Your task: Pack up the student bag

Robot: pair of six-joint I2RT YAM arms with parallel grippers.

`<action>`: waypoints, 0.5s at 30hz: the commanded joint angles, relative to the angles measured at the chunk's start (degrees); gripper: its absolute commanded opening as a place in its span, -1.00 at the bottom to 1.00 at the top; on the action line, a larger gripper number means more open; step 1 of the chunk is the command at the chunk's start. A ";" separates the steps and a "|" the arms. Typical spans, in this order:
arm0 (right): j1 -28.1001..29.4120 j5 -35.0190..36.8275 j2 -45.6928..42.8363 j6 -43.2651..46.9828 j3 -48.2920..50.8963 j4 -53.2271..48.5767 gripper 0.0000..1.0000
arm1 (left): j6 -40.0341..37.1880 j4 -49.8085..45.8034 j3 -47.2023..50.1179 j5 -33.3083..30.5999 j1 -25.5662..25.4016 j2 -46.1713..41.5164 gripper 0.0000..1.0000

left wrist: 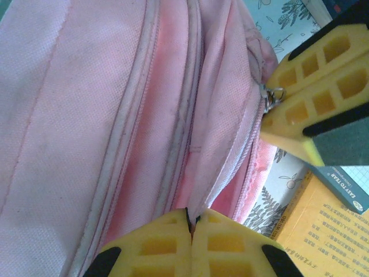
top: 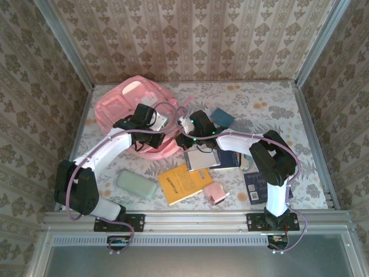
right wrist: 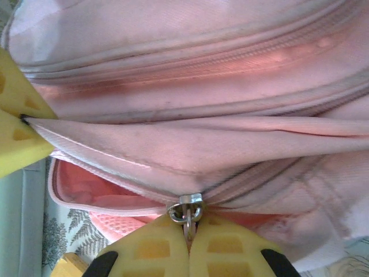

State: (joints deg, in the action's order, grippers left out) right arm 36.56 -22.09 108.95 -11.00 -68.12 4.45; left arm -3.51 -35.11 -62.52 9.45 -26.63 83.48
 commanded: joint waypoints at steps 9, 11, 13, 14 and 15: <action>-8.40 3.16 0.48 1.71 -3.81 -8.67 -1.00 | -0.80 -1.10 0.38 -5.98 0.87 -3.57 -1.00; -9.83 3.08 1.38 1.41 -5.44 -9.24 -1.00 | -0.83 -1.10 0.47 -6.52 0.88 -3.92 -1.00; -11.20 2.71 2.33 0.68 -7.11 -9.58 -1.00 | -0.89 -1.18 0.42 -6.90 0.88 -4.11 -1.00; -11.86 2.14 2.78 0.37 -7.86 -9.71 -1.00 | -0.89 -1.27 0.39 -7.14 0.83 -4.25 -1.00; -12.53 1.57 3.19 0.18 -8.65 -9.67 -1.00 | -0.81 -1.37 0.30 -7.38 0.88 -4.42 -1.00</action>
State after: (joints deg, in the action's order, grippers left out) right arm 29.74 -26.76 110.13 -9.82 -74.50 -1.80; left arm -3.51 -30.30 -62.52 8.75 -27.09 82.15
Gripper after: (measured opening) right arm 0.062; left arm 0.050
